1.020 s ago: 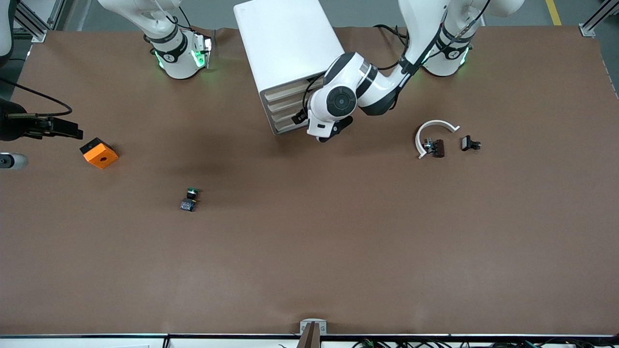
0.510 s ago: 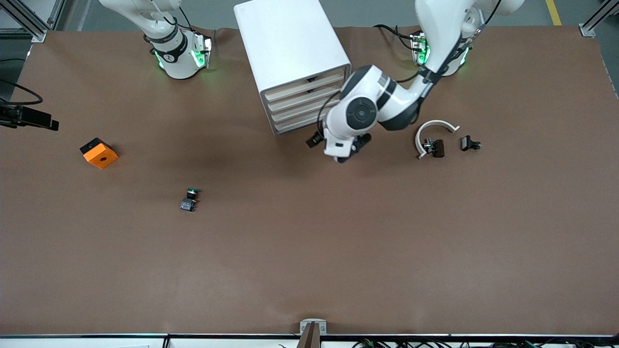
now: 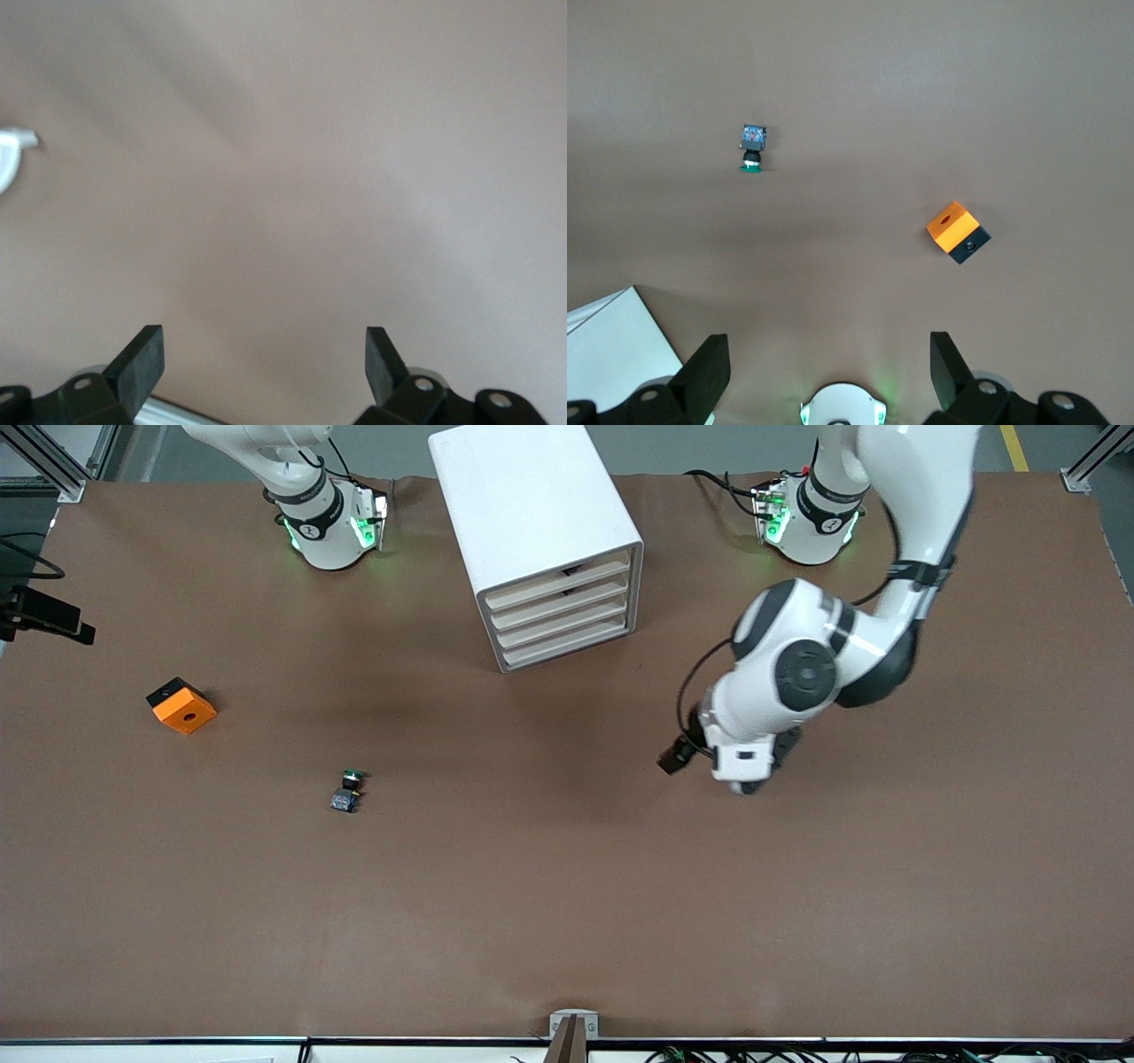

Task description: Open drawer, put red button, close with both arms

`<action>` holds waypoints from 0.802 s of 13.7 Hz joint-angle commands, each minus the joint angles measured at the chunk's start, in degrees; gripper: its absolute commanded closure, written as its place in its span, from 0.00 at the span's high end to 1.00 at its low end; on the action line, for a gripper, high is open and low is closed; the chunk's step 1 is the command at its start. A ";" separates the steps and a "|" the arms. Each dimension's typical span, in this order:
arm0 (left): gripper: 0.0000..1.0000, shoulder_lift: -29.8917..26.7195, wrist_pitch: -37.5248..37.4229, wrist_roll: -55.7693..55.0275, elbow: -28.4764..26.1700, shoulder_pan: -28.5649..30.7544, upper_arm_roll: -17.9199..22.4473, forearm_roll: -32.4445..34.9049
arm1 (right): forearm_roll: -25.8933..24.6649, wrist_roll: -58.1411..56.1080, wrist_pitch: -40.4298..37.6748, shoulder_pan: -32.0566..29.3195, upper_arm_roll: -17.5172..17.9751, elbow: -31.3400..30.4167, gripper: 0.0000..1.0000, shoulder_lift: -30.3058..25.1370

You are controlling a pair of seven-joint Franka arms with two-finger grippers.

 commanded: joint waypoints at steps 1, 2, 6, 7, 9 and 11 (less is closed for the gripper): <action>1.00 -2.41 -5.18 1.65 3.96 4.86 -0.65 1.37 | 0.09 -0.37 3.44 -0.41 0.36 -8.03 1.00 -5.92; 1.00 -2.85 -6.59 1.57 4.94 6.18 -0.48 1.37 | 0.09 -0.29 3.97 -0.50 0.36 -9.18 1.00 -6.71; 1.00 -5.92 -10.02 6.29 7.92 13.48 -0.65 1.37 | 0.09 -0.20 7.48 -0.32 0.36 -15.33 1.00 -11.02; 1.00 -6.36 -11.85 9.18 8.72 14.27 -0.48 1.72 | 0.09 -0.11 7.66 -0.32 0.36 -16.12 1.00 -11.46; 1.00 -6.63 -14.93 18.39 10.39 16.21 -0.74 7.48 | 0.18 -0.02 8.19 -0.32 0.36 -17.01 1.00 -12.17; 1.00 -8.03 -19.15 25.53 10.75 16.48 -0.56 12.34 | 0.18 -0.02 8.63 -0.50 0.36 -17.71 1.00 -12.78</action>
